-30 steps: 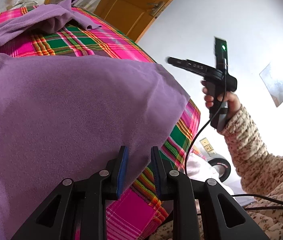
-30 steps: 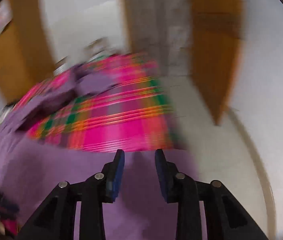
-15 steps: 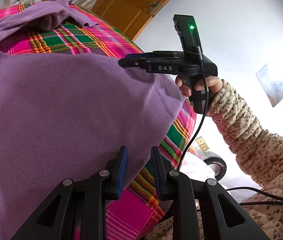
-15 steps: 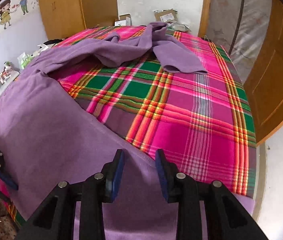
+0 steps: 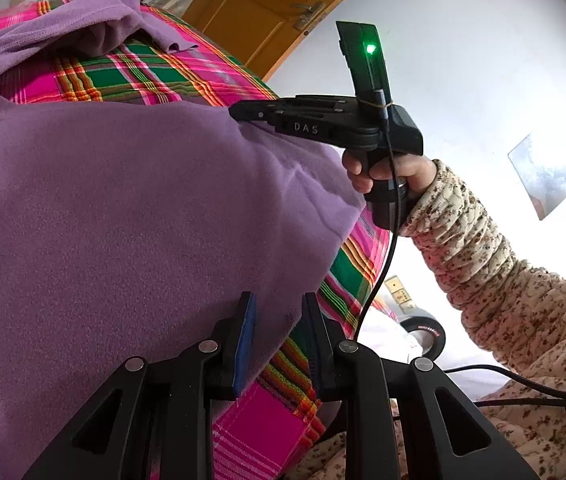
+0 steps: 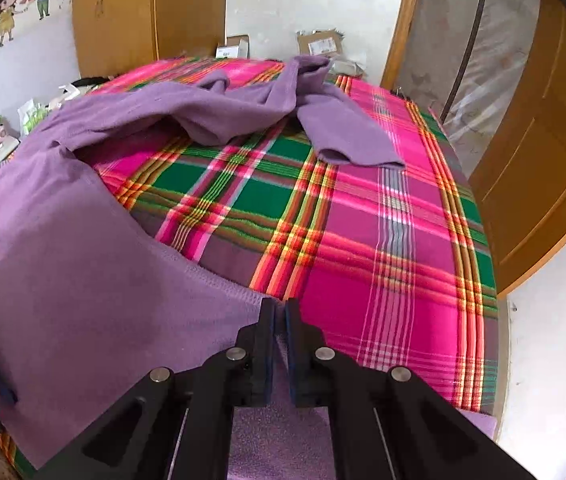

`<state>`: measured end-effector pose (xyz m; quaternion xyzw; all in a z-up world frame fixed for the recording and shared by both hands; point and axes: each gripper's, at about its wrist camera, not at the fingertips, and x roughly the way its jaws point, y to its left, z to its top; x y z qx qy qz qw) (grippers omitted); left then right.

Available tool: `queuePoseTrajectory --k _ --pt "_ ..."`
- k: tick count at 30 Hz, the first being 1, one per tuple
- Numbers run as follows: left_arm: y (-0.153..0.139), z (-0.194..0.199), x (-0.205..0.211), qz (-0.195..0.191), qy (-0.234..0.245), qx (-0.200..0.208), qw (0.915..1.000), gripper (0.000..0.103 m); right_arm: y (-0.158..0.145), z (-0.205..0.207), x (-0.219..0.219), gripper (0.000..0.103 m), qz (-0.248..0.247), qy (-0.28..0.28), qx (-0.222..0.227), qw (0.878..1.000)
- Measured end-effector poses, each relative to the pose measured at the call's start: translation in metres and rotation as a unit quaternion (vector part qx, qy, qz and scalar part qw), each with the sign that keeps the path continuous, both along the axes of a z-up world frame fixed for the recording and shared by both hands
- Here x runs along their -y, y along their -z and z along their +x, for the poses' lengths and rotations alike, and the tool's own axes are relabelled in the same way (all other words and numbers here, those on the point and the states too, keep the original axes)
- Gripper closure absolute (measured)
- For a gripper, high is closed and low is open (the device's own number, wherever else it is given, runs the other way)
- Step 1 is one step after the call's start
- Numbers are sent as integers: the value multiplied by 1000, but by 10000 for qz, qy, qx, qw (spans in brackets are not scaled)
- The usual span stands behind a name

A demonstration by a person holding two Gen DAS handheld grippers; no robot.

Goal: Fold clothes

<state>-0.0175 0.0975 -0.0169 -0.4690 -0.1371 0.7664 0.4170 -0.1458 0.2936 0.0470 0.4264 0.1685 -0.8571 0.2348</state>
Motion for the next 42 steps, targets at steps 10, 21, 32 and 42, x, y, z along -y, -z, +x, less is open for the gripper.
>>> queuePoseTrajectory --k 10,21,32,42 --pt "-7 2 16 12 -306 -125 9995 79 -28 13 13 89 49 51 -233 9997" --pt "-74 9 120 51 -1743 -887 9807 79 -146 19 69 89 -764 -515 -957 9911" --pt "-174 -20 240 105 -3004 -1811 9364 79 -245 -13 175 87 -1406 -1277 -1561 9693" --pt "-228 -53 330 -518 -3854 -2322 8916 79 -230 -69 252 84 -2072 -1376 -1336 9593"
